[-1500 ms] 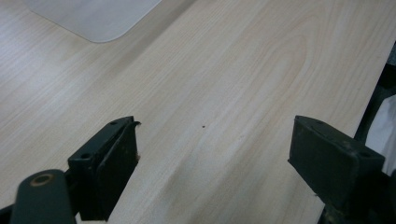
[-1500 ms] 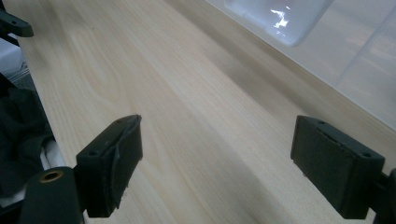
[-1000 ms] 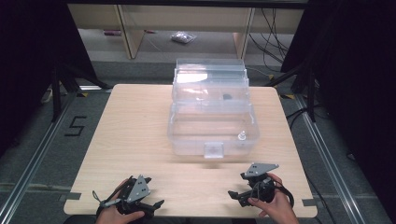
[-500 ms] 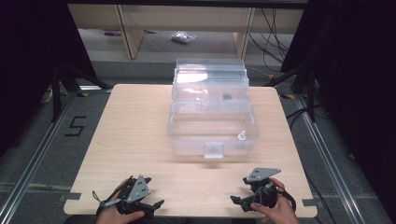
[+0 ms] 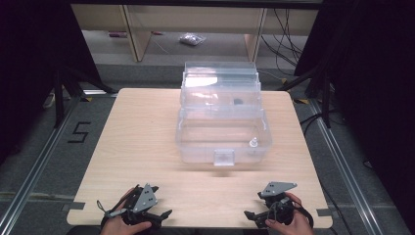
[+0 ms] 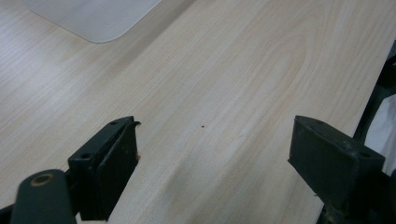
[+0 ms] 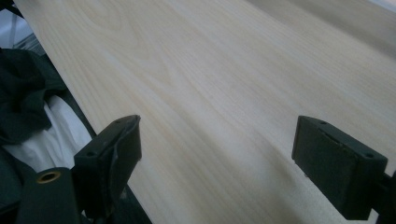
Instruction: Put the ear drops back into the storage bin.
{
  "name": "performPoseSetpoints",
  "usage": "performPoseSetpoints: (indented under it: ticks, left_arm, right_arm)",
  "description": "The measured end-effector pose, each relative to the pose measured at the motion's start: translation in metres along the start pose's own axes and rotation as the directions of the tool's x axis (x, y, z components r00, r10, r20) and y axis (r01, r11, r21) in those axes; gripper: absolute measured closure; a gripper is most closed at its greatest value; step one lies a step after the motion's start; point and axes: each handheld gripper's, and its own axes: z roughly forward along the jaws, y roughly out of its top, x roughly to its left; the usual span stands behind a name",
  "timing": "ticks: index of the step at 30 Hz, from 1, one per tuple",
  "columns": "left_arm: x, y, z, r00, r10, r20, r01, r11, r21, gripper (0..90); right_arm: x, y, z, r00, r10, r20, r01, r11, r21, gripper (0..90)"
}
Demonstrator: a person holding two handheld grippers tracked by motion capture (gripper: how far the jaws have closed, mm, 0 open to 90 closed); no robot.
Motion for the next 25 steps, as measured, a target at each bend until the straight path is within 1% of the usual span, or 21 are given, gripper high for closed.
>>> performPoseSetpoints:
  ticks: [1,4,5,6,7,8,9,10,11,12,13,14,15,16,17,18,19,22,23,24,25]
  left_arm:
    - [0.0002,0.0002,-0.0002,1.0000,-0.003,0.003,0.003,1.0000,-0.002,15.0]
    - [-0.0002,0.0000,-0.0008,1.0000,-0.002,0.006,0.002,1.0000,0.000,15.0]
    - [-0.0001,0.0000,-0.0008,1.0000,-0.003,0.006,0.003,1.0000,0.000,15.0]
    - [0.0001,0.0002,-0.0007,1.0000,-0.004,0.005,0.004,1.0000,-0.001,15.0]
    - [0.0000,0.0002,-0.0007,1.0000,-0.006,0.005,0.006,1.0000,-0.002,15.0]
    - [-0.0002,0.0000,-0.0007,1.0000,-0.004,0.005,0.004,1.0000,-0.001,15.0]
    - [-0.0006,-0.0002,0.0004,0.9999,-0.008,0.007,0.008,1.0000,-0.005,15.0]
    - [-0.0001,-0.0001,0.0002,1.0000,-0.001,0.003,0.001,1.0000,0.001,15.0]
    - [-0.0007,-0.0002,0.0005,0.9999,-0.016,0.000,0.016,0.9999,-0.001,15.0]
    - [0.0004,0.0002,0.0003,1.0000,-0.002,0.001,0.002,1.0000,0.000,15.0]
    - [-0.0006,-0.0003,0.0005,0.9999,-0.014,-0.002,0.014,0.9999,0.004,15.0]
    - [-0.0008,-0.0003,0.0004,0.9999,-0.010,0.002,0.010,0.9999,0.002,15.0]
    - [-0.0009,-0.0003,0.0004,0.9999,-0.013,0.003,0.013,0.9999,0.001,15.0]
    - [-0.0007,-0.0003,0.0004,0.9999,-0.016,0.004,0.016,0.9999,0.002,15.0]
    - [-0.0004,-0.0001,0.0006,0.9999,-0.012,-0.003,0.012,0.9999,0.002,15.0]
    - [-0.0004,-0.0001,0.0005,0.9999,-0.011,-0.002,0.011,0.9999,0.004,15.0]
    - [-0.0008,-0.0004,0.0008,0.9999,-0.013,-0.001,0.013,0.9999,0.003,15.0]
    - [-0.0005,-0.0001,0.0009,0.9999,-0.013,-0.003,0.013,0.9999,0.002,15.0]
    - [-0.0004,-0.0001,0.0007,0.9999,-0.012,-0.003,0.012,0.9999,0.002,15.0]
    - [-0.0009,-0.0002,0.0007,0.9998,-0.017,0.000,0.017,0.9998,0.000,15.0]
    - [-0.0009,-0.0002,0.0007,0.9998,-0.017,0.000,0.017,0.9998,0.000,15.0]
  right_arm:
    - [-0.0008,-0.0011,0.0010,0.9999,-0.008,0.010,0.008,1.000,-0.016,16.6]
    - [0.0002,-0.0030,-0.0001,0.9999,-0.007,0.013,0.007,1.000,0.001,16.6]
    - [-0.0009,-0.0046,0.0016,0.9993,-0.023,0.029,0.023,1.000,-0.012,16.6]
    - [-0.0003,-0.0049,0.0008,0.9996,-0.015,0.024,0.016,1.000,-0.010,16.7]
    - [0.0000,-0.0050,-0.0004,0.9998,-0.017,0.011,0.017,1.000,0.005,16.6]
    - [-0.0002,-0.0063,0.0002,0.9995,-0.021,0.024,0.021,1.000,0.004,16.6]
    - [0.0028,-0.0070,0.0005,0.9999,-0.001,0.010,0.001,1.000,0.000,16.7]
    - [0.0027,-0.0072,-0.0009,0.9999,-0.008,0.008,0.008,1.000,0.019,16.7]
    - [0.0010,-0.0081,0.0006,0.9987,-0.048,0.021,0.048,0.999,0.001,16.7]
    - [0.0030,-0.0090,0.0011,0.9994,-0.032,0.015,0.032,0.999,-0.008,16.7]
    - [0.0049,-0.0087,-0.0008,1.0000,-0.008,-0.001,0.008,1.000,0.019,16.6]
    - [0.0035,-0.0099,0.0020,0.9990,-0.037,0.026,0.037,0.999,-0.008,16.7]
    - [0.0061,-0.0103,0.0017,0.9997,-0.019,0.015,0.019,1.000,0.004,16.7]
    - [0.0071,-0.0097,-0.0002,1.0000,-0.006,0.001,0.006,1.000,0.029,16.6]
    - [0.0056,-0.0104,0.0011,0.9988,-0.046,0.013,0.046,0.999,0.025,16.7]
    - [0.0086,-0.0107,0.0020,1.0000,-0.008,0.002,0.008,1.000,0.022,16.7]
    - [0.0084,-0.0103,0.0014,0.9999,-0.011,0.000,0.011,0.999,0.033,16.7]
    - [0.0086,-0.0101,0.0014,0.9999,-0.010,0.002,0.010,0.999,0.039,16.7]
    - [0.0072,-0.0105,0.0024,0.9995,-0.029,0.008,0.029,0.999,0.033,16.7]
    - [0.0073,-0.0108,0.0036,0.9996,-0.026,0.014,0.025,0.999,0.021,16.7]
    - [0.0059,-0.0106,0.0043,0.9988,-0.040,0.027,0.040,0.999,0.008,16.7]
